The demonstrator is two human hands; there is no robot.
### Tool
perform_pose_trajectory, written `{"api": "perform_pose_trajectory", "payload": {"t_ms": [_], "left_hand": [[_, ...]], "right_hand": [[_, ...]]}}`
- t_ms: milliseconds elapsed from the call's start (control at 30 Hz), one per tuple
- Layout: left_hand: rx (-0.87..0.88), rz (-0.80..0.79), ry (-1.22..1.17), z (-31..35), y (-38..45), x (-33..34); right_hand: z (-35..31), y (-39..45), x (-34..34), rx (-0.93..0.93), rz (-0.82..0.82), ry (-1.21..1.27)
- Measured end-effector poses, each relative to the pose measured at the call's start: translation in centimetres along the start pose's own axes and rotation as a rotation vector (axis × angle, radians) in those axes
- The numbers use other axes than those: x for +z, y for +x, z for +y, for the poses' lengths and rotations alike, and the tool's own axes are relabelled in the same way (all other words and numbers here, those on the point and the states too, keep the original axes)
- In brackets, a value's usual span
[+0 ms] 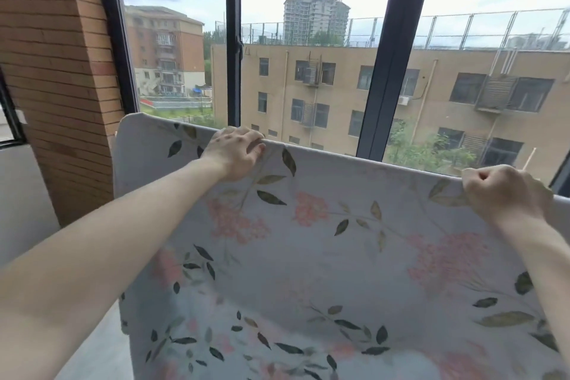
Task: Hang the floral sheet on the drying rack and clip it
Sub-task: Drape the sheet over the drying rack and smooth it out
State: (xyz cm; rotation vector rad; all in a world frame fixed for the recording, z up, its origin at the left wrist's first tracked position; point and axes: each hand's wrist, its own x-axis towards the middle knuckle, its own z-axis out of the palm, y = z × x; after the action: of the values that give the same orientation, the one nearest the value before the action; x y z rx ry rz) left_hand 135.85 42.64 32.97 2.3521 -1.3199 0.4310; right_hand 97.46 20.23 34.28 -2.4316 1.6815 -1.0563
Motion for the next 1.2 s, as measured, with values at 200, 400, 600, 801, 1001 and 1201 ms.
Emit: {"api": "perform_pose_trajectory", "payload": {"t_ms": [200, 400, 600, 801, 1001, 1201], "left_hand": [[0.05, 0.065, -0.156, -3.1, 1.8, 0.8], [0.217, 0.135, -0.29, -2.5, 2.8, 2.8], [0.305, -0.018, -0.259, -9.9, 4.6, 0.0], [0.139, -0.047, -0.137, -22.1, 6.1, -4.1], [-0.02, -0.002, -0.154, -34.2, 6.9, -5.9], [-0.108, -0.069, -0.514, -41.3, 7.7, -4.1]], "right_hand": [[-9.6, -2.1, 3.9, -0.117, -0.025, 0.158], [-22.7, -3.8, 8.8, -0.433, -0.103, 0.336], [-30.4, -3.1, 11.7, -0.466, -0.192, 0.341], [-33.7, -2.4, 12.7, -0.482, -0.305, 0.218], [-41.6, -3.7, 15.0, -0.59, -0.357, 0.199], [-49.4, -5.4, 17.9, -0.613, -0.299, 0.245]]}}
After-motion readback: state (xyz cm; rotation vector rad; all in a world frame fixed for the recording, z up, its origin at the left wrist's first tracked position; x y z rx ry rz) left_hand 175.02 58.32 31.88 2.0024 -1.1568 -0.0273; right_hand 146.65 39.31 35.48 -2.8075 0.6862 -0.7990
